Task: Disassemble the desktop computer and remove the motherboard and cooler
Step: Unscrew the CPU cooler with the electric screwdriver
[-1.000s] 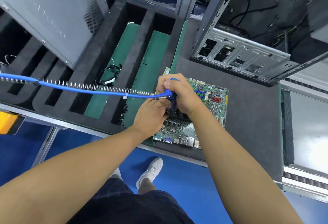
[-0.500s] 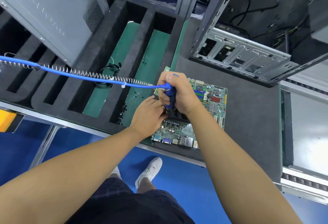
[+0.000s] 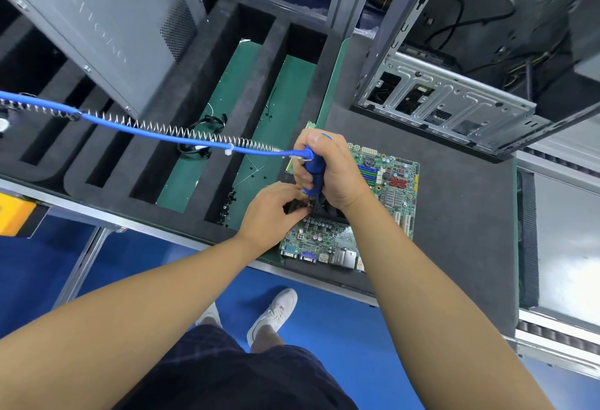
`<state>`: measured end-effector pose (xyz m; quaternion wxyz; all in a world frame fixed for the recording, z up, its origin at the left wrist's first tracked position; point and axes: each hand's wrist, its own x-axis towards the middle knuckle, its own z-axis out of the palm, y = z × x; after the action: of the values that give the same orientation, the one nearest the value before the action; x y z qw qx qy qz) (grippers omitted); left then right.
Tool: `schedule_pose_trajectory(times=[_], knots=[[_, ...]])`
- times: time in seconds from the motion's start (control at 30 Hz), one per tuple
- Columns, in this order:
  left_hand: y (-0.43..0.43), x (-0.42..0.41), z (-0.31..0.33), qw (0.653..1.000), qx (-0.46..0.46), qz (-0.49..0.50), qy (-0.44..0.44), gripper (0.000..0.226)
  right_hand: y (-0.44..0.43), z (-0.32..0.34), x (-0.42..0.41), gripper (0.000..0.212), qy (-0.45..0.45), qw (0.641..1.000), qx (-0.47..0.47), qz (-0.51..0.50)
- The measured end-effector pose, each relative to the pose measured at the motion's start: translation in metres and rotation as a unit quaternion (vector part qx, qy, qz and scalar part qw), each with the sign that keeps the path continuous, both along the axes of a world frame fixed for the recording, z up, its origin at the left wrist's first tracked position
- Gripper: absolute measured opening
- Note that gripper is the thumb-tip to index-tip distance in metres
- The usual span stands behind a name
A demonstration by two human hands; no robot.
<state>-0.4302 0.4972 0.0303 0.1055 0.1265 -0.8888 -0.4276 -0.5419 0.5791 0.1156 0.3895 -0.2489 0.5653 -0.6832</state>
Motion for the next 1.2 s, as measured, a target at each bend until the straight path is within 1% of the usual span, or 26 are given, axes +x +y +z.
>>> schedule_pose_trajectory(times=[0.17,0.4,0.6,0.67,0.87,0.93,1.07,1.2], knots=[[0.002,0.001,0.0,1.0,0.011,0.005,-0.004,0.016,0.005,-0.001,-0.004,0.023,0.008,1.0,-0.016,0.004],[0.003,0.001,0.0,0.997,0.067,0.016,-0.033,0.011,0.004,0.0,-0.004,0.023,0.005,1.0,-0.015,0.001],[0.0,0.002,0.002,0.997,0.068,0.002,-0.031,0.011,-0.001,0.003,0.0,0.023,0.023,1.0,0.005,0.021],[0.001,0.003,0.002,0.998,0.063,0.002,-0.026,0.011,-0.002,0.006,0.002,0.024,0.014,1.0,0.0,0.019],[-0.001,0.002,0.004,0.998,0.064,-0.016,-0.012,0.023,-0.011,0.022,-0.007,0.032,0.037,0.999,-0.004,0.025],[-0.002,0.002,0.005,0.998,0.059,-0.025,-0.013,0.023,-0.009,0.021,-0.009,0.033,0.03,0.999,-0.001,0.017],[-0.002,0.002,0.004,0.998,0.064,-0.03,0.001,0.019,0.003,0.012,-0.011,0.032,-0.019,1.0,-0.011,-0.011],[-0.002,0.0,0.004,0.997,0.07,-0.03,-0.009,0.011,0.011,0.008,-0.011,0.031,-0.019,0.999,-0.007,-0.025]])
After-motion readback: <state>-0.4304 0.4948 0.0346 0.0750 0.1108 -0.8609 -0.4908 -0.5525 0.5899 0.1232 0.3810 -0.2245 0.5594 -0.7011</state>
